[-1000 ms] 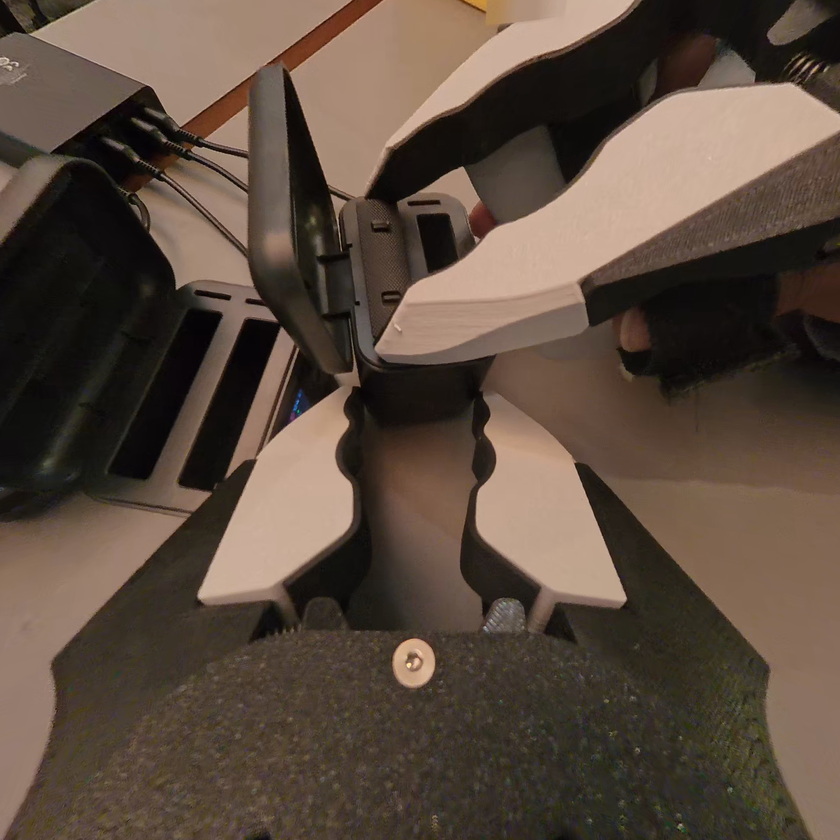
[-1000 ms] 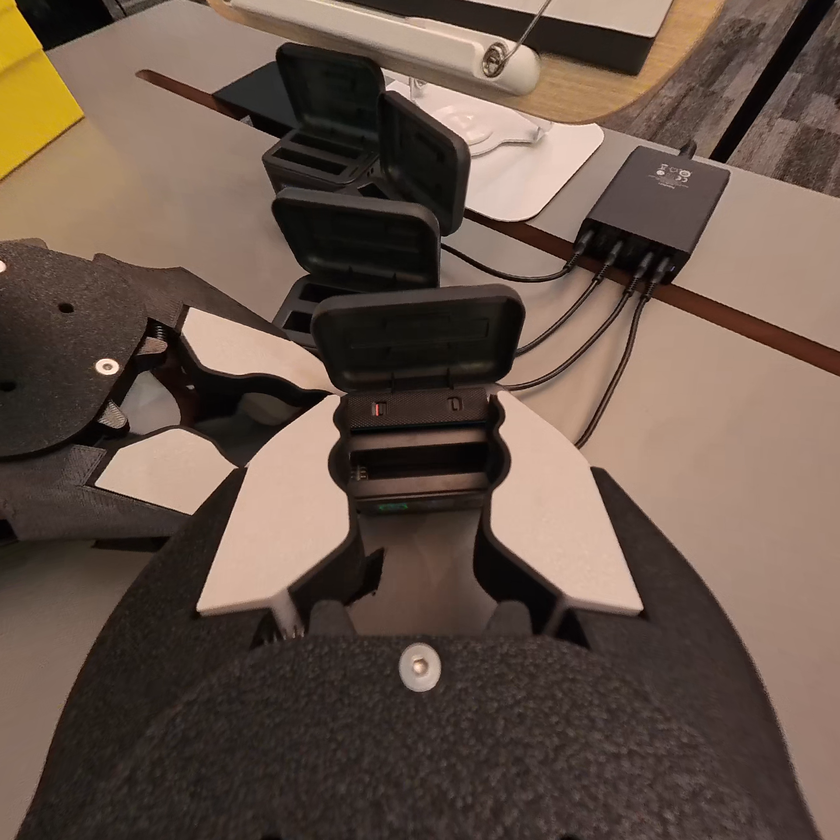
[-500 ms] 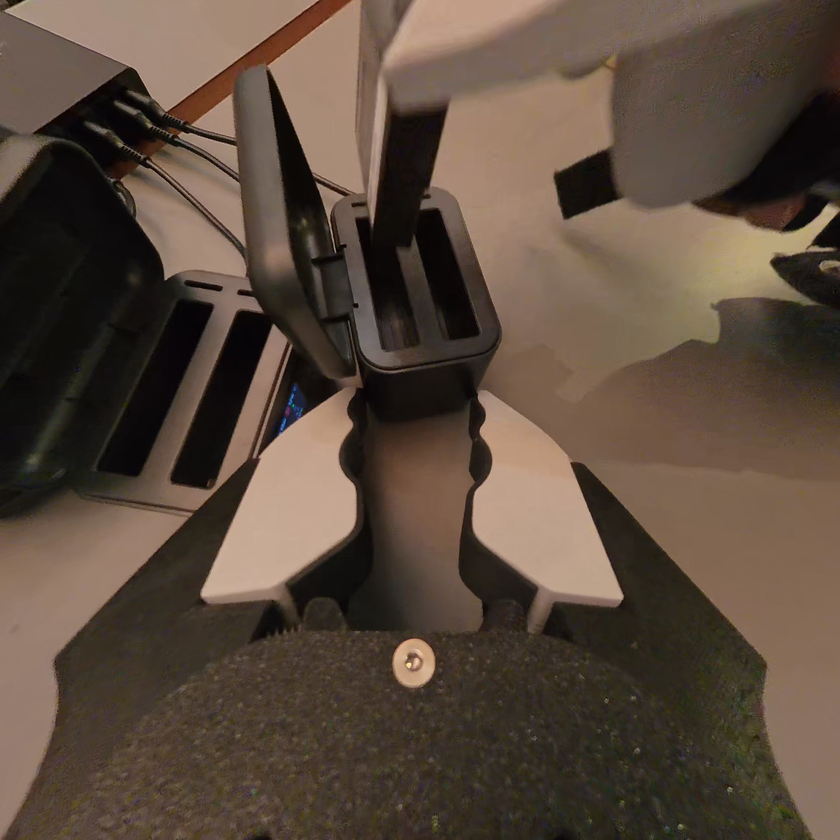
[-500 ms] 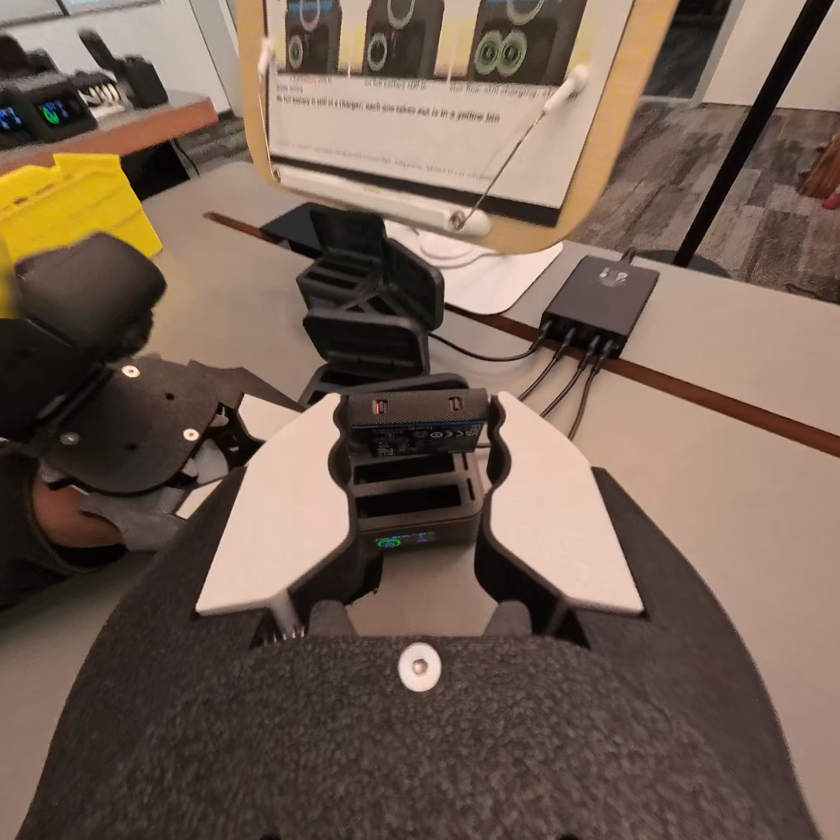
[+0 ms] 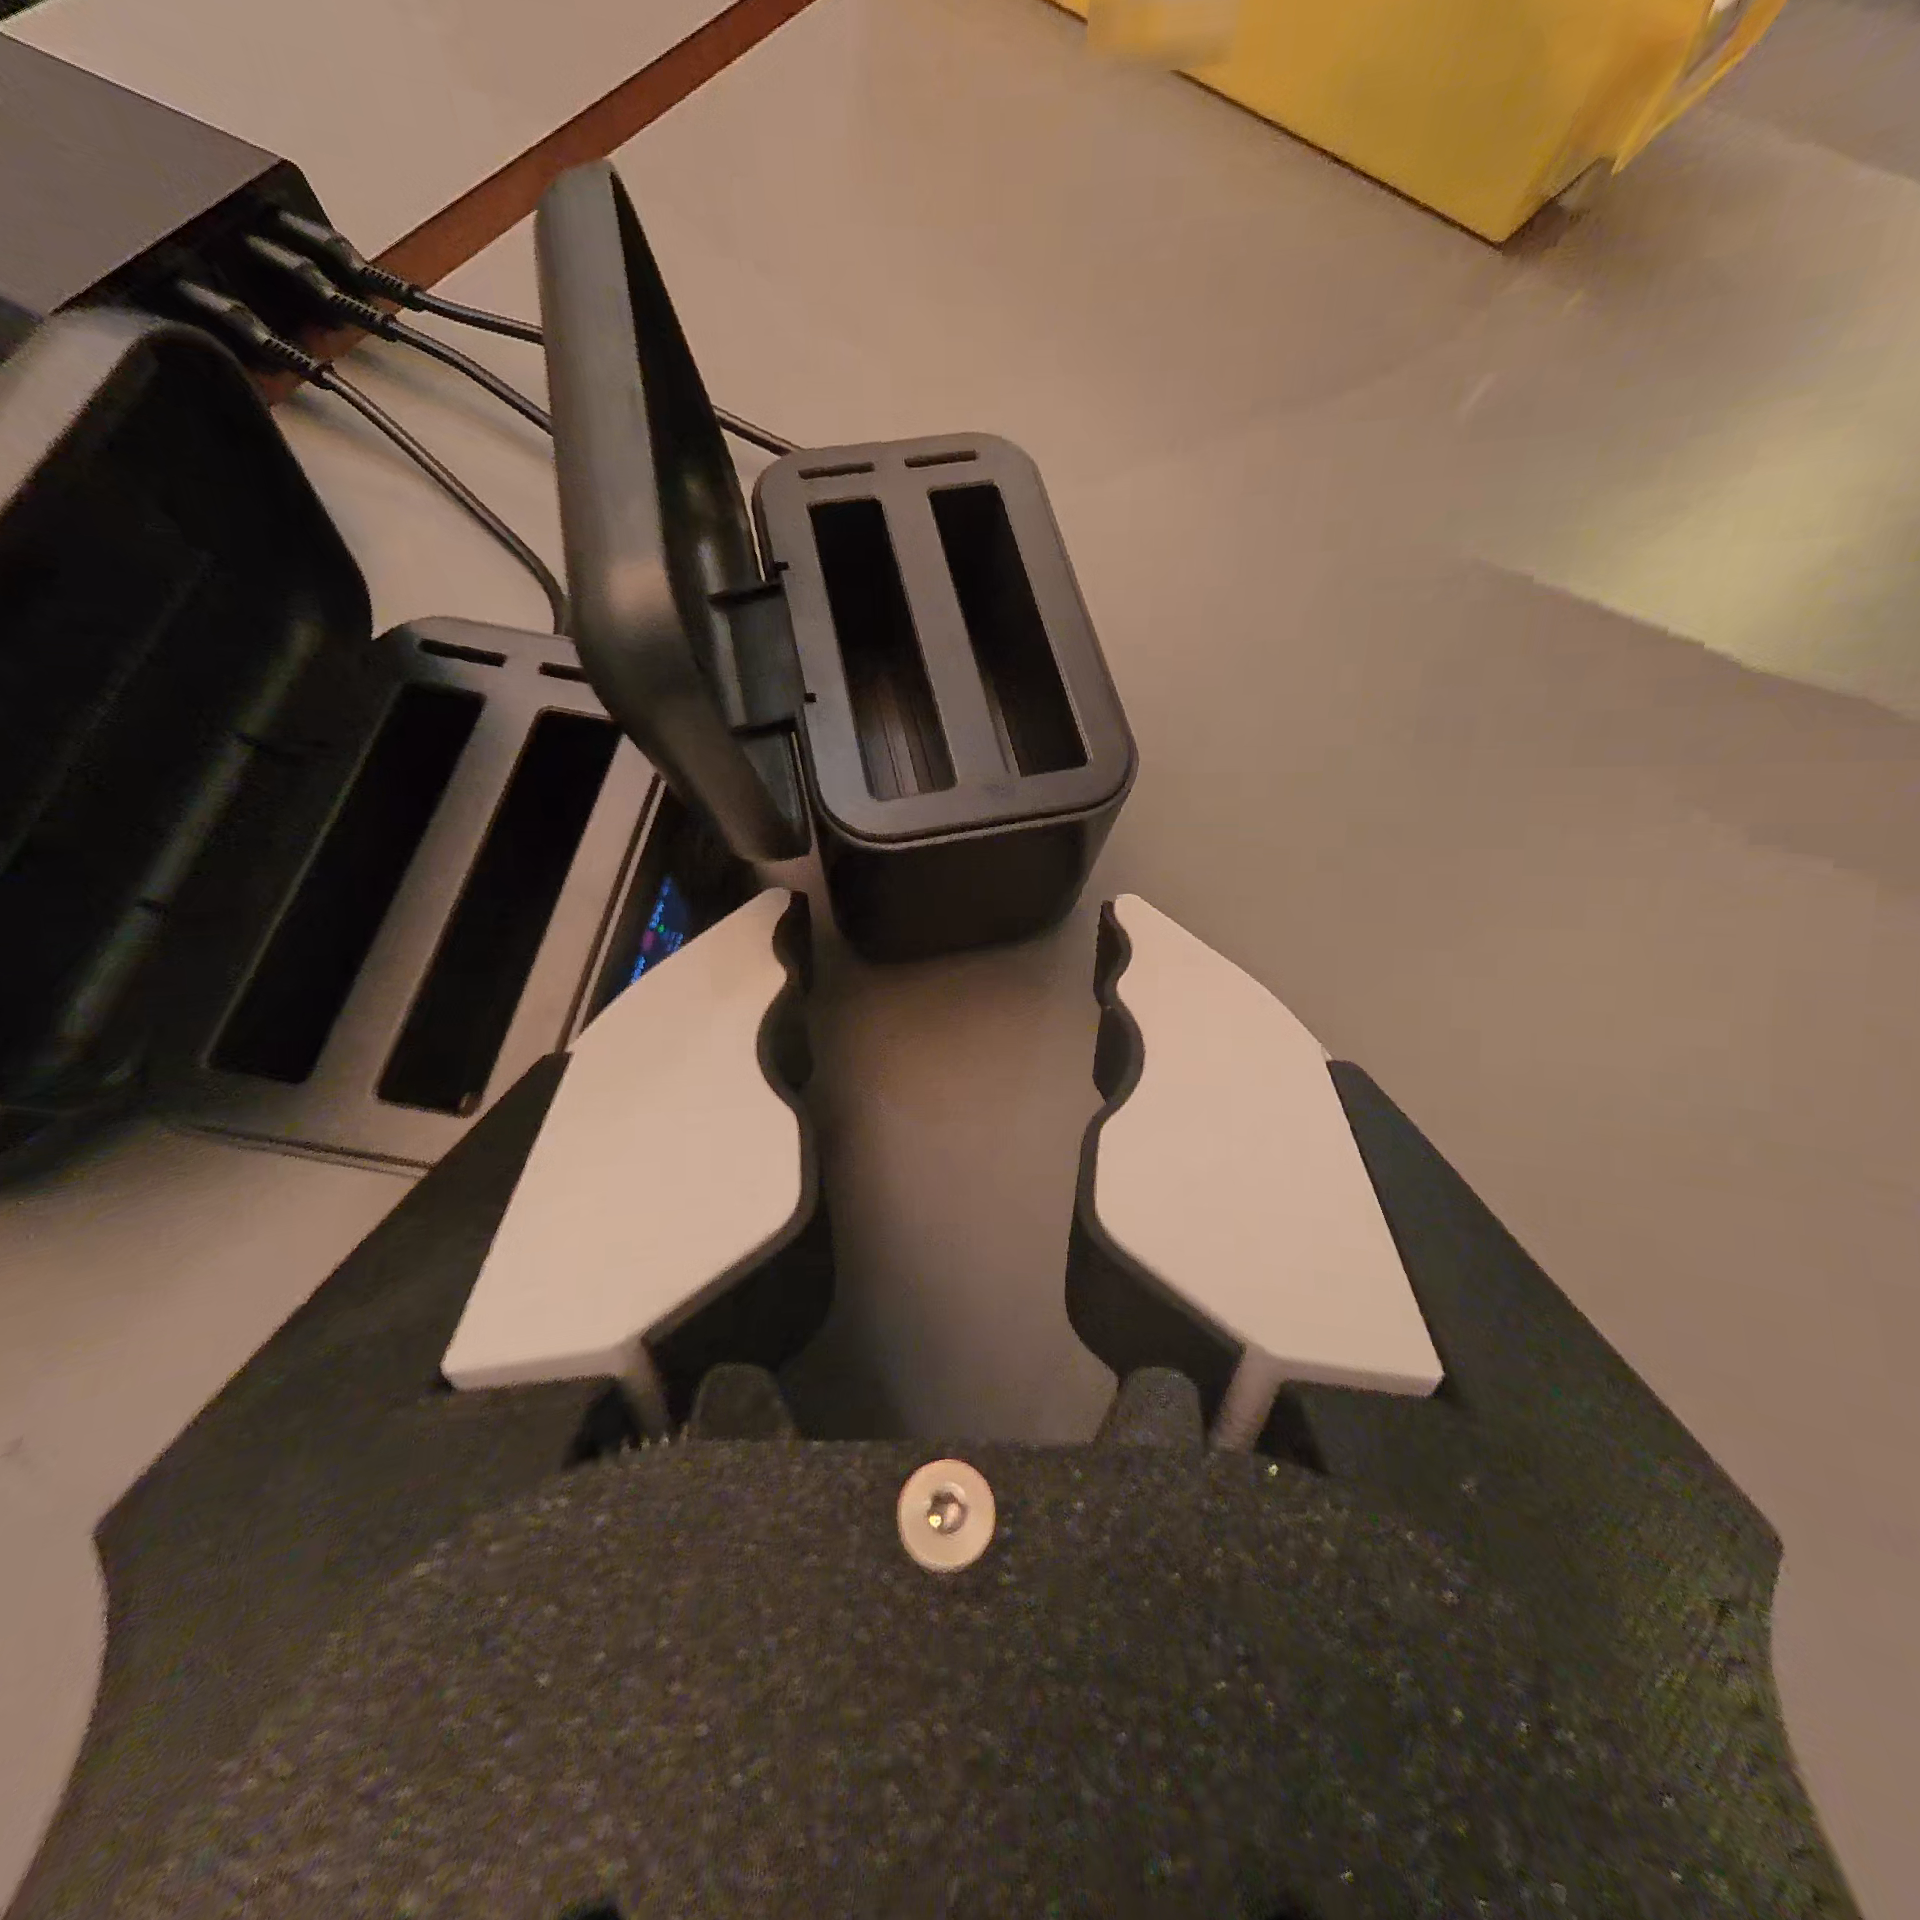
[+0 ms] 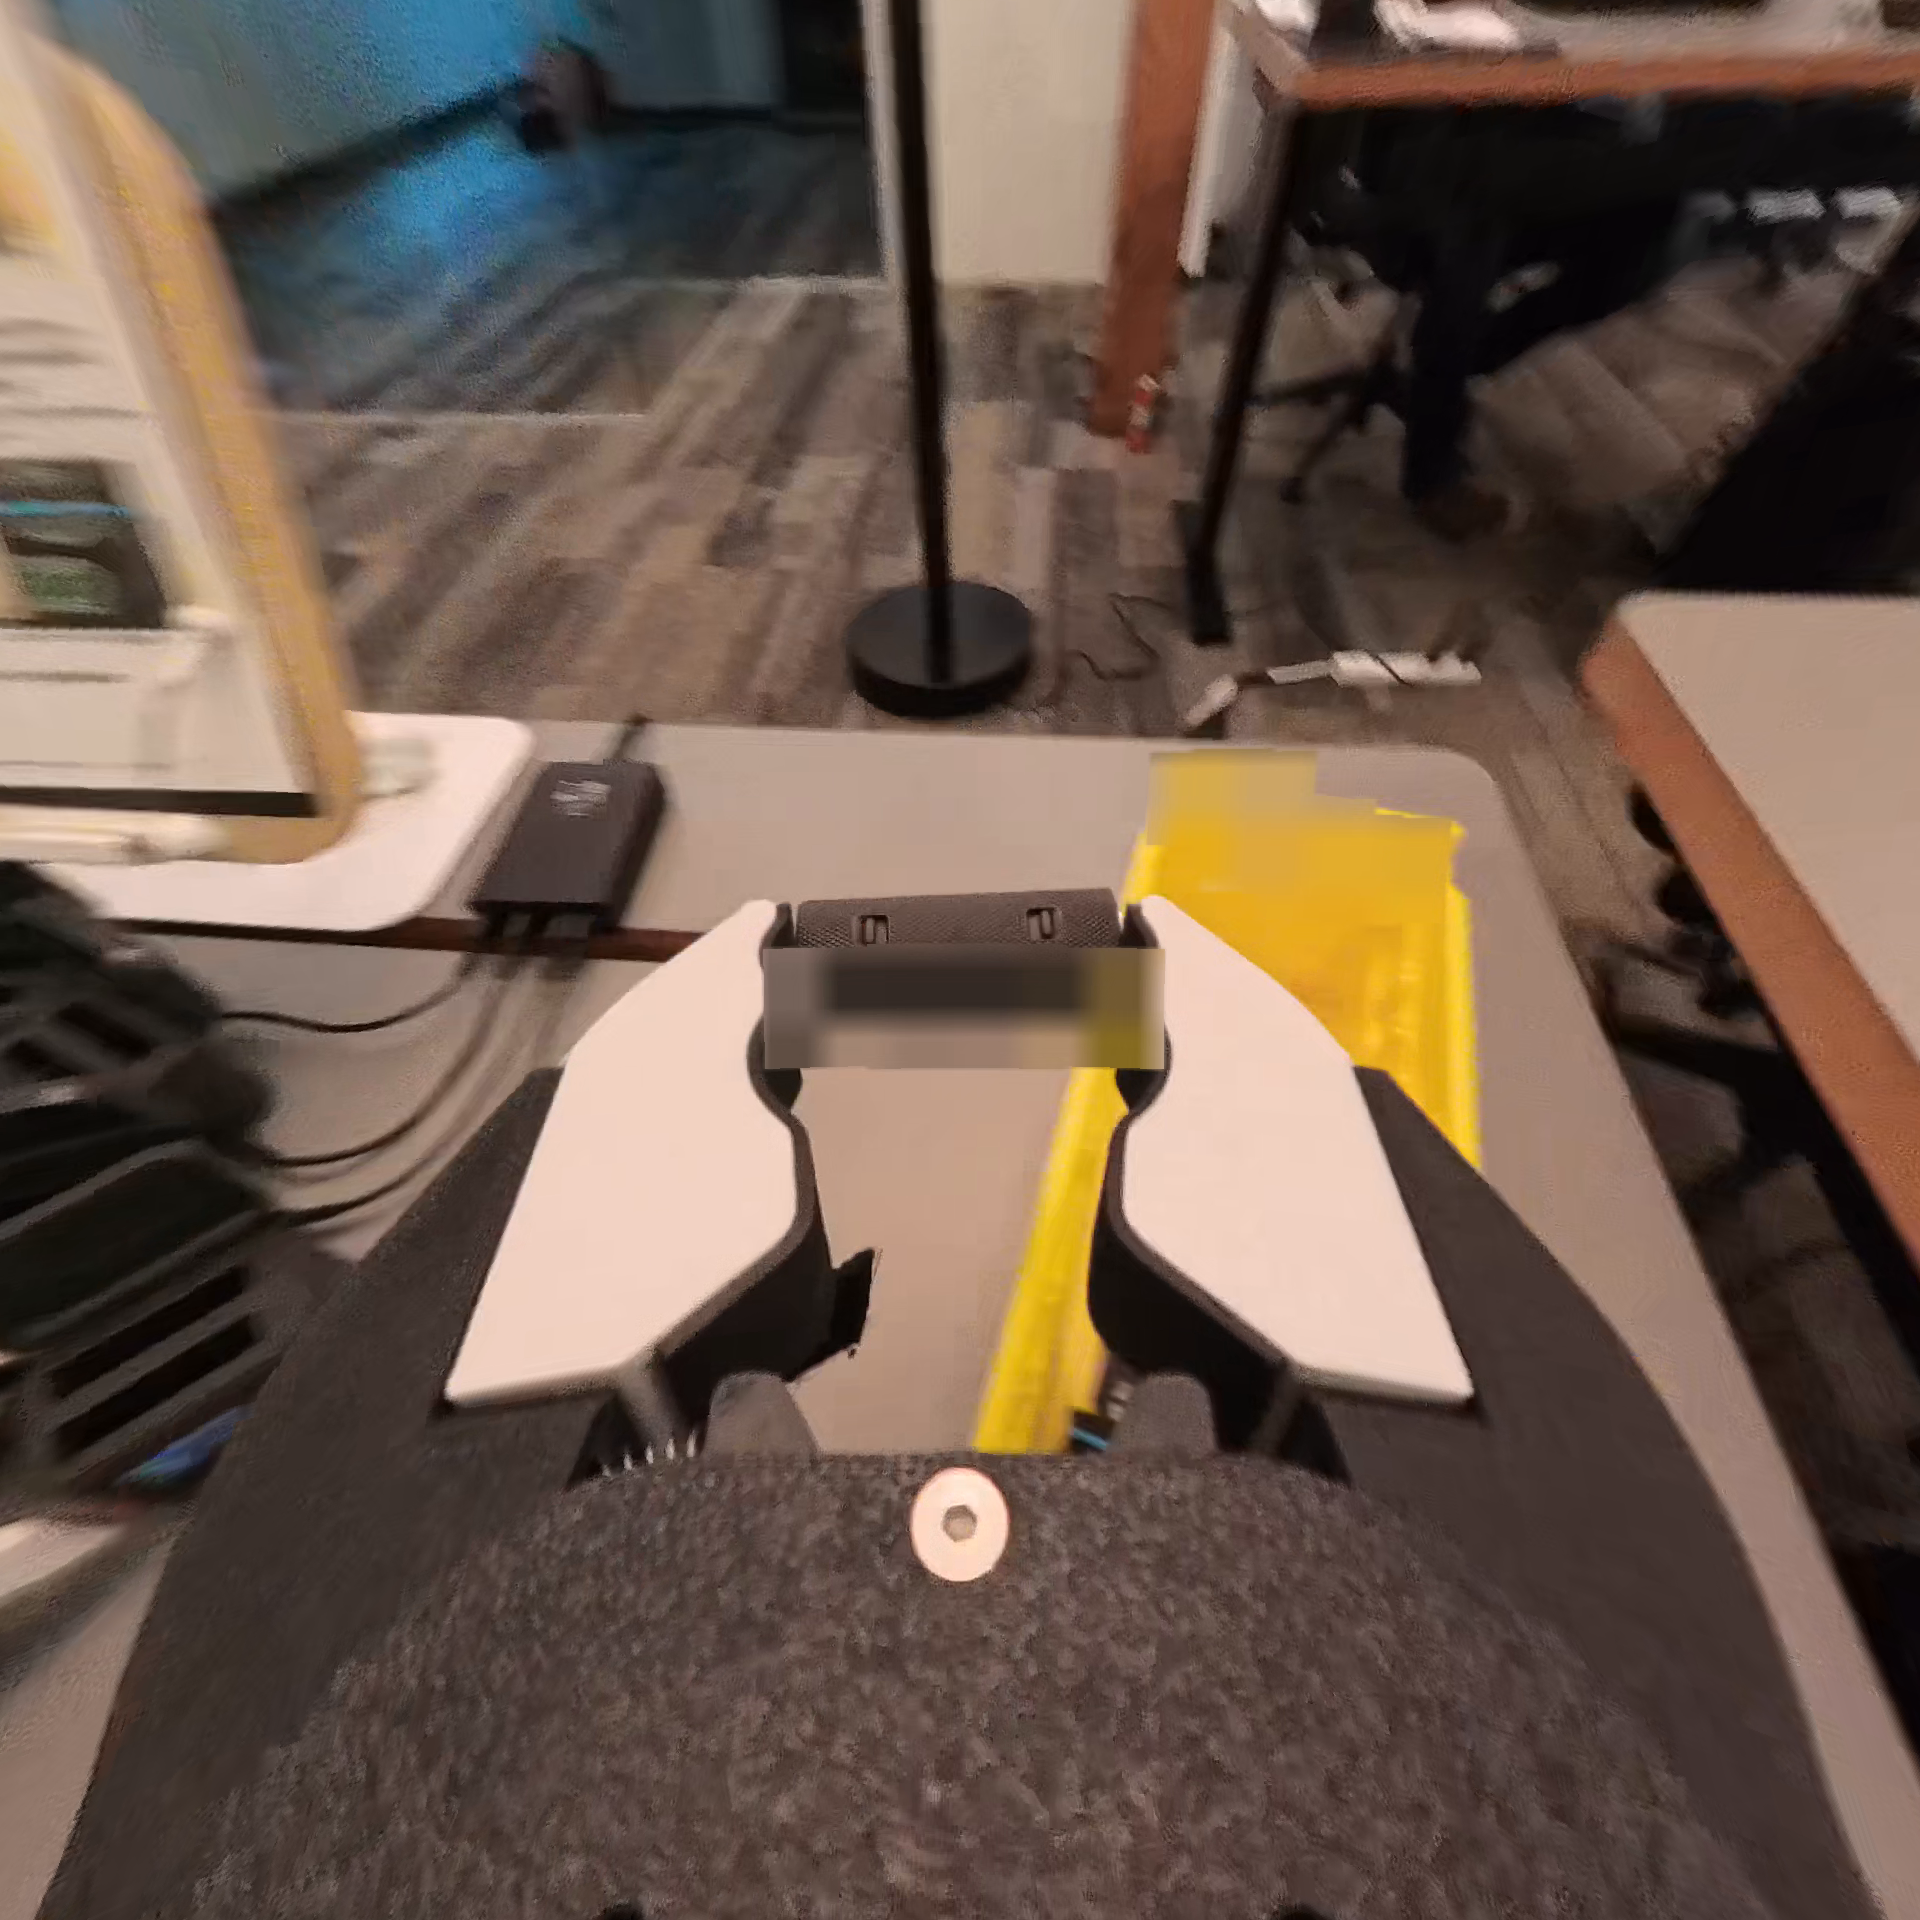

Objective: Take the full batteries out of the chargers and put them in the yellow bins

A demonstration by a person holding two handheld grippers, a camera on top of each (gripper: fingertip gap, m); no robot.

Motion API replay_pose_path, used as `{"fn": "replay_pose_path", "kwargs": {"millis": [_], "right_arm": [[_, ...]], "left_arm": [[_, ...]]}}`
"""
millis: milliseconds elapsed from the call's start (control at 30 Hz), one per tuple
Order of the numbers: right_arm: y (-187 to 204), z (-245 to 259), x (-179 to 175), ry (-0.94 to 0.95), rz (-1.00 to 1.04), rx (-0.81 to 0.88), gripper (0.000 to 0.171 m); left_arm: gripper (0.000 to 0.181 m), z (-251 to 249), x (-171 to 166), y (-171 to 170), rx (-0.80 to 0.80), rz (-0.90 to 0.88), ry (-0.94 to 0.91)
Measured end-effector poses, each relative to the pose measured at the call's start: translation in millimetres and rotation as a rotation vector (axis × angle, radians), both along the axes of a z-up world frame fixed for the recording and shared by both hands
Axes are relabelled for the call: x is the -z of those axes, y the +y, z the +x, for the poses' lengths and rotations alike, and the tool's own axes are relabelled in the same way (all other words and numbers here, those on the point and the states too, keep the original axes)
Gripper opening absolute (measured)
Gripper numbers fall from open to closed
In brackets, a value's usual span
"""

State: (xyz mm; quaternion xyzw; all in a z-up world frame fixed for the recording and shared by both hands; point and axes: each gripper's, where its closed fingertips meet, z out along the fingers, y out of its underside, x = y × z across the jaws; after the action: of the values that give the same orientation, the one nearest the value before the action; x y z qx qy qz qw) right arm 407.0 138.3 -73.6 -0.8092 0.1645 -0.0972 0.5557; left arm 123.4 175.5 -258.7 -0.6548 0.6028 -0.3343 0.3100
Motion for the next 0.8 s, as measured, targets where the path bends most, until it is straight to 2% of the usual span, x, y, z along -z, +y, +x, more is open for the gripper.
{"fn": "replay_pose_path", "kwargs": {"millis": [100, 300, 567, 700, 800], "right_arm": [[-5.8, 42.3, 30.1, 0.012, -0.108, 0.105, 0.06], [-31.6, 63.8, 72.6, 0.029, -0.202, 0.231, 0.06], [-66.4, 42.0, 101.4, -0.065, -0.314, 0.284, 0.06], [-79.1, 33.2, 102.7, -0.038, -0.262, 0.313, 0.06], [-85.6, 24.2, 111.7, -0.005, -0.313, 0.284, 0.06]], "left_arm": [[0.052, -0.3, 0.1, 0.1, -0.001, 0.003, 0.001], [0.05, -1.4, -0.3, 0.6, 0.0, -0.001, -0.002], [0.049, -1.8, 0.0, 0.7, 0.002, 0.001, 0.001], [0.049, -2.0, 0.0, 0.6, 0.005, -0.002, 0.002], [0.049, -2.2, 0.0, 0.4, 0.006, -0.003, 0.002]]}}
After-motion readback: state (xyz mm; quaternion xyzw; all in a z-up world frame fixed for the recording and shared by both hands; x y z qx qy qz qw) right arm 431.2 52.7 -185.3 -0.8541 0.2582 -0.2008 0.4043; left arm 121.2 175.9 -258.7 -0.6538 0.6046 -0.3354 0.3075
